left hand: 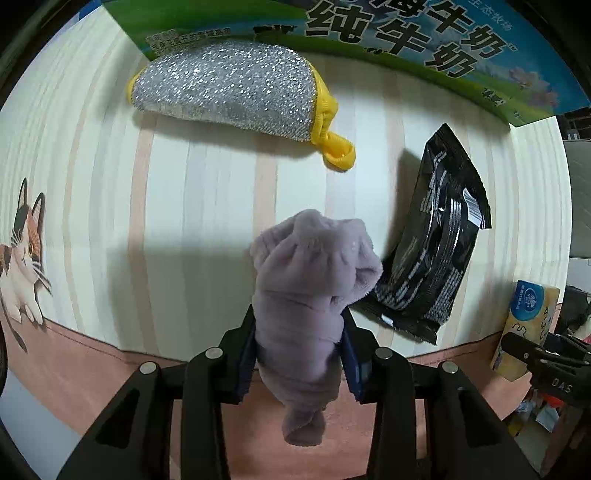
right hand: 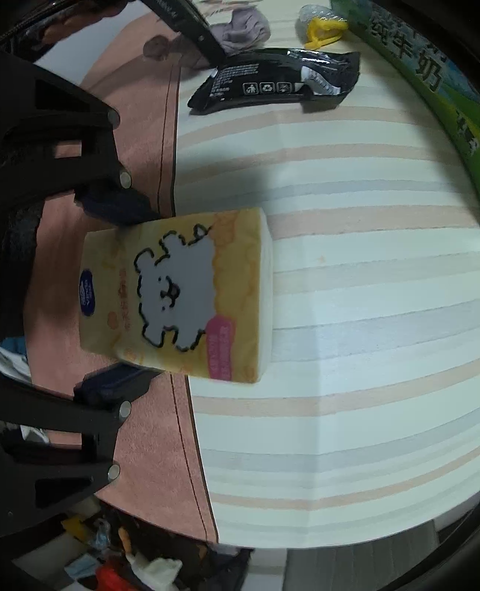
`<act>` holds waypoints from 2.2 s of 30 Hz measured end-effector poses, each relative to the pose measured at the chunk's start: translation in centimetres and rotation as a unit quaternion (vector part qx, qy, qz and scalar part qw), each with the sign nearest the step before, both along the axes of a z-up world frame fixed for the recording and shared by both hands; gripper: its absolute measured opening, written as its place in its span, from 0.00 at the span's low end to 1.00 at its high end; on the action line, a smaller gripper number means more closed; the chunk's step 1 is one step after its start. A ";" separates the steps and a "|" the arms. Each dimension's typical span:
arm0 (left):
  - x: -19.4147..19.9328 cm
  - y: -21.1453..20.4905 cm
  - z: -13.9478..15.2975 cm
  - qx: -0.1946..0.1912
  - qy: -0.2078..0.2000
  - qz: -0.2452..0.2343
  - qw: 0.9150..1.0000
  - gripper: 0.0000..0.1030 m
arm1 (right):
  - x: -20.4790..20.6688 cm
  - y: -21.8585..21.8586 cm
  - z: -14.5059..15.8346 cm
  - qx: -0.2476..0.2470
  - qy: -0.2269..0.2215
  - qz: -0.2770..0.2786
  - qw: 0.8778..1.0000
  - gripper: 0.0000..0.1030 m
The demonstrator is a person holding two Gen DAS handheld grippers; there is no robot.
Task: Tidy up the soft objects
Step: 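Drop the sock into the box with the left tool while the right tool drops the tissue pack, then grasp the silver scrubber with the left tool while the right tool grasps the black bag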
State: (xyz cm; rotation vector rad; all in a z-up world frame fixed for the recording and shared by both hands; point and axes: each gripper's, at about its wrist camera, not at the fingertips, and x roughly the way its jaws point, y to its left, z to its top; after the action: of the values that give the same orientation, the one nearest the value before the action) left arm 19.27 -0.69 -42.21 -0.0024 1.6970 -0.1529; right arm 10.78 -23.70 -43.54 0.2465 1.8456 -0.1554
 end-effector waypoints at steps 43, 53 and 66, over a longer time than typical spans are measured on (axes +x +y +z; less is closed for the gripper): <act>25.4 -1.8 4.4 -0.100 0.124 0.021 0.987 0.41 | 28.7 9.3 7.2 0.081 -0.057 0.069 0.993 0.82; 24.7 -1.4 9.3 -0.062 0.041 0.001 0.997 0.92 | 29.0 7.6 9.5 0.061 -0.069 0.075 0.993 0.99; 22.0 0.1 17.0 -0.008 -0.083 0.013 0.996 0.94 | 27.2 7.1 15.9 0.026 -0.129 0.069 0.989 1.00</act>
State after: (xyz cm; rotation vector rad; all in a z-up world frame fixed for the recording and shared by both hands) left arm 41.27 -0.59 -25.21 -0.0235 1.5299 -0.1444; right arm 38.03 -16.63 -27.68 0.1650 1.6031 0.0206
